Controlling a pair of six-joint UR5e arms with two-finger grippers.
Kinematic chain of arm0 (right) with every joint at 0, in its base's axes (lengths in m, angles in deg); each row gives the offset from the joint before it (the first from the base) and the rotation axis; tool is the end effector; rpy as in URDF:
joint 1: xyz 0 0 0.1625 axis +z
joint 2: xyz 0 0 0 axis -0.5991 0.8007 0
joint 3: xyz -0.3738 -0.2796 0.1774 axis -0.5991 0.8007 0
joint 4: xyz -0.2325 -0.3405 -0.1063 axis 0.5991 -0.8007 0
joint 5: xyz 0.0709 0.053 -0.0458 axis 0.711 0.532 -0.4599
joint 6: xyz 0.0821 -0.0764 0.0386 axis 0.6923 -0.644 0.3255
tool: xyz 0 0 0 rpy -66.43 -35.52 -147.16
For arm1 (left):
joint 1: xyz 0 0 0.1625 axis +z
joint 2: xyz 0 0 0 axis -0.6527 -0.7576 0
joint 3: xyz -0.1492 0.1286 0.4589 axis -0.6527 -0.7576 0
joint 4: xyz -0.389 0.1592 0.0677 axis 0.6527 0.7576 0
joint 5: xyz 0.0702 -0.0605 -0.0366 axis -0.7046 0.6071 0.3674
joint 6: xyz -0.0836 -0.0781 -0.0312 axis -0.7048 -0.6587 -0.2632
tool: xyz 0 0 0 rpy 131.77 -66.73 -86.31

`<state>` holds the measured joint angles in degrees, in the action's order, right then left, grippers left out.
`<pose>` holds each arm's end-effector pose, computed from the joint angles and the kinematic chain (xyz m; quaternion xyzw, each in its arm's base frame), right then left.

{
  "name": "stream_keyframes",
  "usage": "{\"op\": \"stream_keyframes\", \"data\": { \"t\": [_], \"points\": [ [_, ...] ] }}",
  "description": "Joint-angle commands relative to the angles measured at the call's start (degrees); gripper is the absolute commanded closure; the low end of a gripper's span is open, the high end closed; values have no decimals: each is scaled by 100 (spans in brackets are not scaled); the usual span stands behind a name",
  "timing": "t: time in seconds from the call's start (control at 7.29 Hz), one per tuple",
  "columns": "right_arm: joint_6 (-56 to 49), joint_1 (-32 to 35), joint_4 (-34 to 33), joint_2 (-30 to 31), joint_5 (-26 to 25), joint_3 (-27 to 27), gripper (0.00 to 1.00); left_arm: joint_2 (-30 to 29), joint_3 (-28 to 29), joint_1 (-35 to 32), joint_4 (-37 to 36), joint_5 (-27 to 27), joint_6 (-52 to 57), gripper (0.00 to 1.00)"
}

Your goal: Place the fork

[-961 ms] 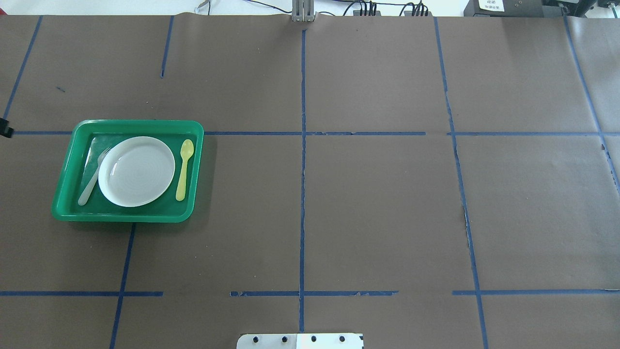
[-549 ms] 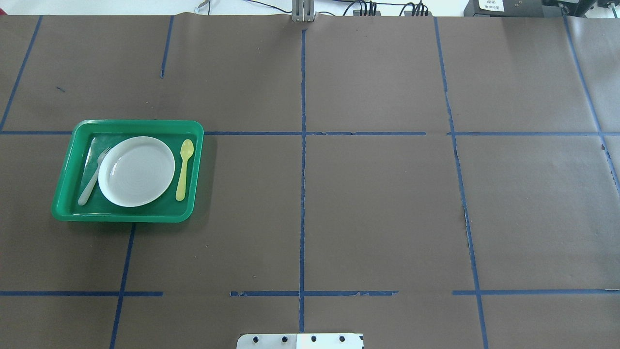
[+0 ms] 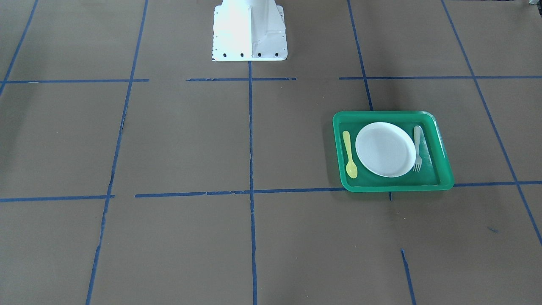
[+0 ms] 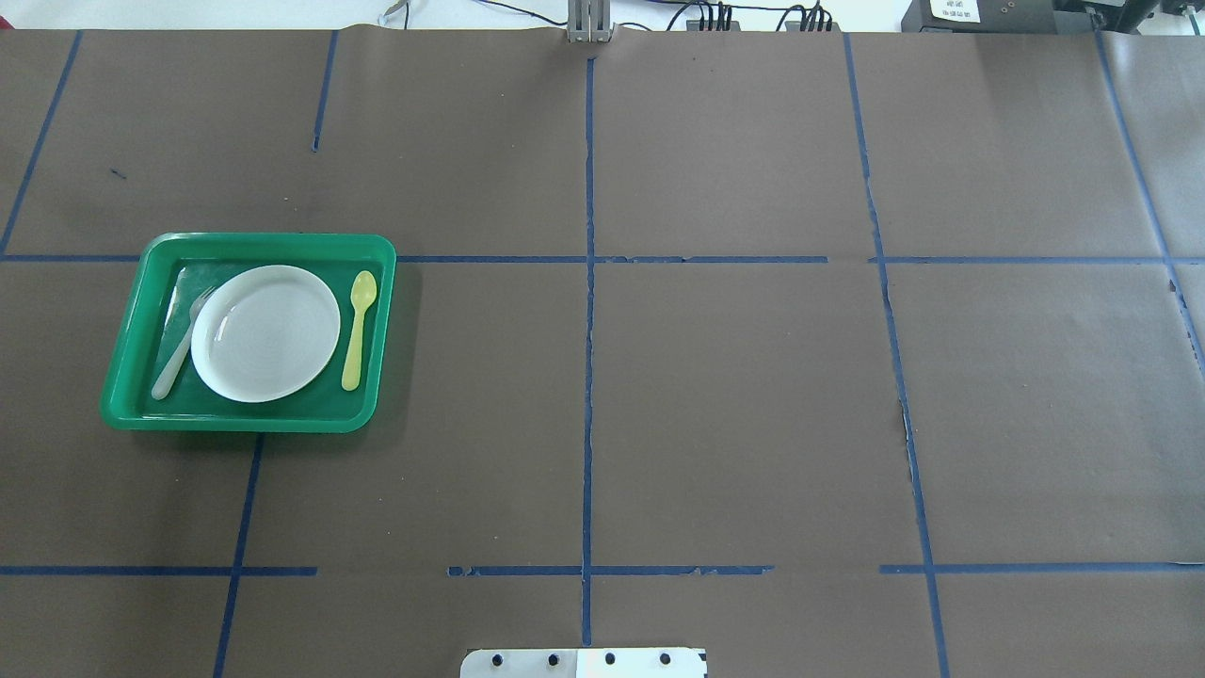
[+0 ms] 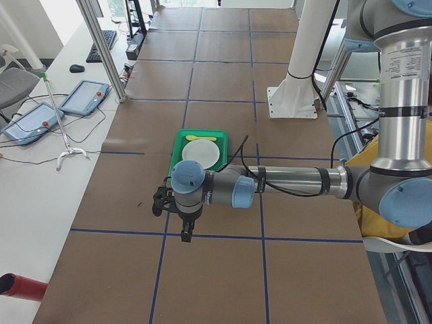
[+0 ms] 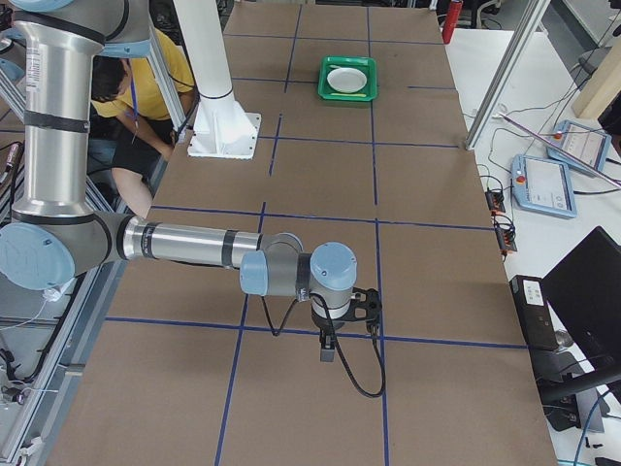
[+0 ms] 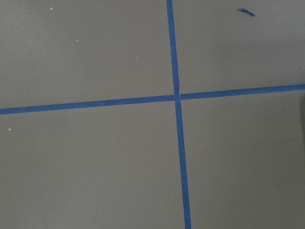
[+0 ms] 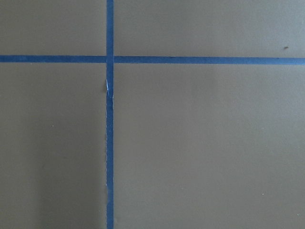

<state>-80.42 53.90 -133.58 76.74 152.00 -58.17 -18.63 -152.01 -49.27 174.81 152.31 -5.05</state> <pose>0.0617 -0.4377 0.7703 0.0036 -0.3461 0.0106 0.9381 -0.0483 -0.4732 0.7281 0.0548 0.3892 0.0201 0.9193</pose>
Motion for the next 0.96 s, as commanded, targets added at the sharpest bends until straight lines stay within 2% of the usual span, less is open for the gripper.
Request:
{"op": "stream_keyframes", "data": {
  "t": [0.0,0.82],
  "points": [
    [2,0,-2,0,2,0,0,5,4,2,-5,19,10,0],
    [2,0,-2,0,2,0,0,-4,-31,2,4,-34,10,0]
  ]
}}
